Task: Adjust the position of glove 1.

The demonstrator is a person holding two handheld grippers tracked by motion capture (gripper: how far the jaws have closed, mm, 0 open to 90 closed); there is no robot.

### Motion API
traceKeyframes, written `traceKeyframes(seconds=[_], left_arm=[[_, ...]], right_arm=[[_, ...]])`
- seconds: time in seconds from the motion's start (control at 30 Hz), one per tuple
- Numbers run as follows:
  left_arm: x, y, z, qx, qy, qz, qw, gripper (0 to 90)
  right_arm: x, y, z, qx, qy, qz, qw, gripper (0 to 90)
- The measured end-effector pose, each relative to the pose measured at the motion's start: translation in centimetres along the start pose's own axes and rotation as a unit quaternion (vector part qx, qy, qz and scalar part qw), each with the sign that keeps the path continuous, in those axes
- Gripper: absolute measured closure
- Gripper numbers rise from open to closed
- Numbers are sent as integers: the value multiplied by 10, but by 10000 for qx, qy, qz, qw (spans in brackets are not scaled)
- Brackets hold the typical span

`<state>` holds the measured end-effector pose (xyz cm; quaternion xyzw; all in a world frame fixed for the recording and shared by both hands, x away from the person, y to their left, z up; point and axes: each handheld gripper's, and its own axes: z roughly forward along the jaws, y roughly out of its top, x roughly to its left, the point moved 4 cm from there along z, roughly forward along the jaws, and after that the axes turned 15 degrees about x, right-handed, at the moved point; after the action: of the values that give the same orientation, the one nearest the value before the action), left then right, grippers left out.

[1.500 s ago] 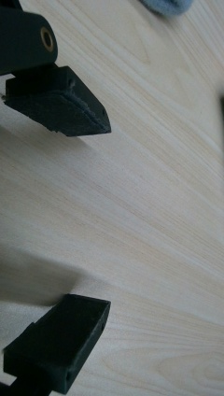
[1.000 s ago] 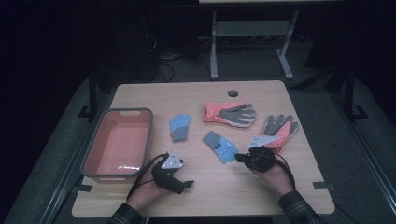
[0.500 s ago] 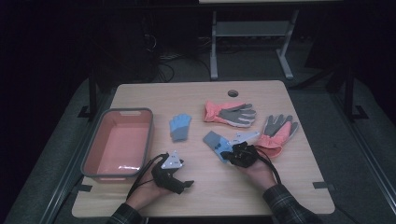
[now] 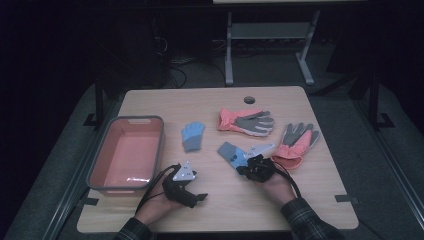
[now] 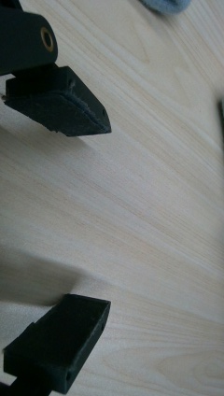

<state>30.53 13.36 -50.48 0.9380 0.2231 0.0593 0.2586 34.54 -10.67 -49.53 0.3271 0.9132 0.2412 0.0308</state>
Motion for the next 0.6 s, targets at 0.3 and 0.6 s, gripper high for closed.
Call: traceKeyframes(seconds=[0.3, 0.6], left_arm=[[0, 0, 0, -5, -16, -12, 10000, 124], [0, 0, 0, 10, -8, -20, 10000, 125]], right_arm=[[7, -18, -11, 155, 44, -200, 9997, 900], [6, -42, -24, 233, 202, -208, 9993, 900]])
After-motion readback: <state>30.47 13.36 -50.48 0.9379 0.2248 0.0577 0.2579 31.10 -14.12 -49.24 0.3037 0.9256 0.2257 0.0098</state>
